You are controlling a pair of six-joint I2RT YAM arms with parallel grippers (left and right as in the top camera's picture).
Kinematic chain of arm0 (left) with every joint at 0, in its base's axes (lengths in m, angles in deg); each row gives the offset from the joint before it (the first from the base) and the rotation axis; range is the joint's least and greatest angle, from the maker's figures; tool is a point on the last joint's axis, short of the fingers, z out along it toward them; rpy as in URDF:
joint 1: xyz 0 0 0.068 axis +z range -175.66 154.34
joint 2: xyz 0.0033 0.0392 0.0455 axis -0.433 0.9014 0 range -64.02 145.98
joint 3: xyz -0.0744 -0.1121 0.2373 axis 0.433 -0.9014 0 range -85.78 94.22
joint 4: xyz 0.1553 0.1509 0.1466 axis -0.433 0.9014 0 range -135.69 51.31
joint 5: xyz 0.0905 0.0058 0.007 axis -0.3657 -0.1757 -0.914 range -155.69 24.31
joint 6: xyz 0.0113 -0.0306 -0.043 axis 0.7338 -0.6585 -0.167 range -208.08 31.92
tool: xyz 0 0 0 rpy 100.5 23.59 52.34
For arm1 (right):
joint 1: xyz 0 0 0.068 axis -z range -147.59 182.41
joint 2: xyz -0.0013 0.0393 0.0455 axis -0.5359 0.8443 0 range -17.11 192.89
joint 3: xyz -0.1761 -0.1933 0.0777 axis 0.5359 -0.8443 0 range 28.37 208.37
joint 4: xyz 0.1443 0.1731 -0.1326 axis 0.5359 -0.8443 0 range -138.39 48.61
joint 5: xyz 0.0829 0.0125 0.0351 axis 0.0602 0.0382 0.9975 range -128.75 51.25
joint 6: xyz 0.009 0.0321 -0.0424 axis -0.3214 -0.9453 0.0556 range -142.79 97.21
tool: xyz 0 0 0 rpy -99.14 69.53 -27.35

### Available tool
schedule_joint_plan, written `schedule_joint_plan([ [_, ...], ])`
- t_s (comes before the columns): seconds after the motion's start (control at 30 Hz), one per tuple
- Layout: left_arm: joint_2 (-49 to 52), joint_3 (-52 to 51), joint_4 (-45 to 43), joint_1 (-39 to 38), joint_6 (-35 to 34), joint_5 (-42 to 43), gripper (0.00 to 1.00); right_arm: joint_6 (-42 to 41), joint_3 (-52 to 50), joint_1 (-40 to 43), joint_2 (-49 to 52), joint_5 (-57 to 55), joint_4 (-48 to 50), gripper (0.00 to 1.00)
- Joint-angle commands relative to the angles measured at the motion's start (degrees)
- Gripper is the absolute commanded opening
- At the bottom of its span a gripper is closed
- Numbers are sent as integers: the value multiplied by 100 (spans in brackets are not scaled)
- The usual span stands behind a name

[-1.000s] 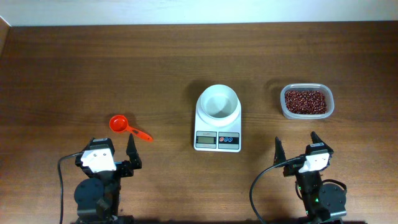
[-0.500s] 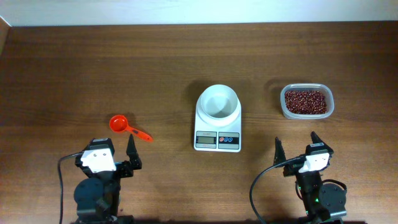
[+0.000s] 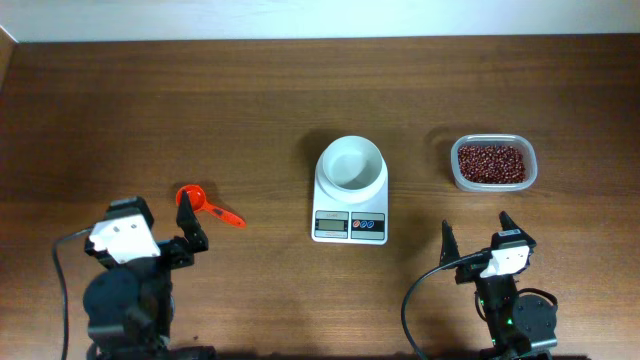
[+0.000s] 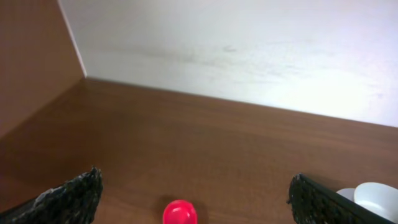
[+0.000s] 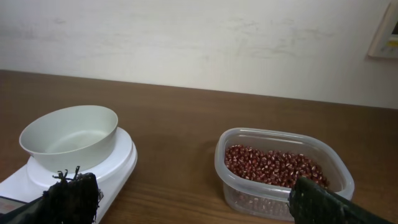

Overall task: Scoop and weigh 50g on scale
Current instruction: 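Move the left gripper over the red scoop's cup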

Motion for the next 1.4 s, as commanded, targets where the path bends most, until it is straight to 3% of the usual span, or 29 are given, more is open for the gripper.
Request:
schedule_joint_plan([
  [0.0, 501, 568, 181, -7, -424, -334, 99, -44, -24, 31, 7, 57, -46, 99],
  [0.13, 1145, 1274, 704, -7, -431, -334, 99, -44, -24, 31, 7, 55, -46, 99],
  [0.27, 1989, 2321, 1775, -7, -1029, -372, 99, -44, -24, 31, 7, 57, -46, 99],
  [0.37, 2472, 2979, 2249, -7, -1019, -118, 99, -44, -24, 31, 7, 55, -46, 98],
  [0.53, 2791, 3145, 2601, -7, -1021, 990, 99, -44, -24, 31, 7, 55, -48, 99],
  [0.7, 3088, 3139, 2796, -7, -1023, 763, 94, -44, -24, 31, 7, 57, -46, 99],
  [0.73, 3169, 3139, 2837, -7, -1143, 614, 94, -44, -24, 31, 7, 57, -46, 99],
  [0.87, 3418, 3119, 3432, -7, -2704, -260, 97, -44, -24, 31, 7, 57, -46, 99],
  [1.03, 3713, 2800, 3628, 7, -3488, -446, 71, -44, -24, 31, 7, 57, -46, 99],
  [1.2, 3923, 2380, 3491, 168, -4540, -570, 67, -44, -24, 31, 7, 57, -46, 99],
  [1.37, 4295, 1912, 2769, 234, -4798, -396, 63, -44, -24, 31, 7, 57, -46, 99],
])
